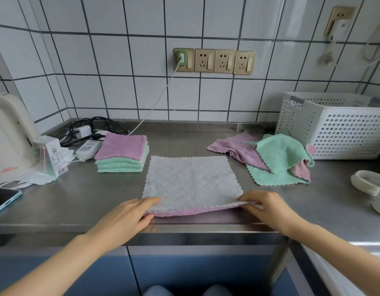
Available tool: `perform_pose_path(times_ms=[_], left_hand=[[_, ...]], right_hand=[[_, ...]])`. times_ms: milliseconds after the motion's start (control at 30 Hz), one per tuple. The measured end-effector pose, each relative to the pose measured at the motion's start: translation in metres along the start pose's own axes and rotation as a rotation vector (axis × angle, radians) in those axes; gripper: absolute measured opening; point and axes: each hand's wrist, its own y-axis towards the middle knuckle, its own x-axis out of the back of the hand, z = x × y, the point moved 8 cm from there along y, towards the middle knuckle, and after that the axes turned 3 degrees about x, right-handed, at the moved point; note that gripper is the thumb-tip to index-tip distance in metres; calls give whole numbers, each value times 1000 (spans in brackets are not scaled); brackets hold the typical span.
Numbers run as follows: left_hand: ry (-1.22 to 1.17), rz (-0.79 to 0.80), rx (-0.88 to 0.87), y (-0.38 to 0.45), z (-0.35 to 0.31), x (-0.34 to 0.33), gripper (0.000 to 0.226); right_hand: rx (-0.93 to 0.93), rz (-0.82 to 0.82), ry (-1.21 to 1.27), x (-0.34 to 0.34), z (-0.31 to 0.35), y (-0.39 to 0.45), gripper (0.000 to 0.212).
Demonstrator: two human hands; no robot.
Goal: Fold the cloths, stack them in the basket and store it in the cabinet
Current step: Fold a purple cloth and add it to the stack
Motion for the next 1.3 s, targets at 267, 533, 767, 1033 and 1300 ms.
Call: perform_pose_path(times_ms=[267, 533, 767, 1033, 1300], left_hand=[[275, -48, -86, 13, -17, 0, 32], [-221, 176, 128, -5, 10, 2, 32], [-711, 79, 241, 1, 8, 53, 22], [-825, -138, 677, 74, 82, 11, 18], [-590, -149, 697, 96, 106, -16, 26]], right_hand=[[-146, -84, 67, 13, -4, 7, 29], [-108, 74, 89, 21, 4, -9, 6], [-248, 27, 479, 45, 9, -7, 26], [-647, -139, 486, 0, -51, 64, 23], [-791, -107, 294, -28, -90, 77, 25]])
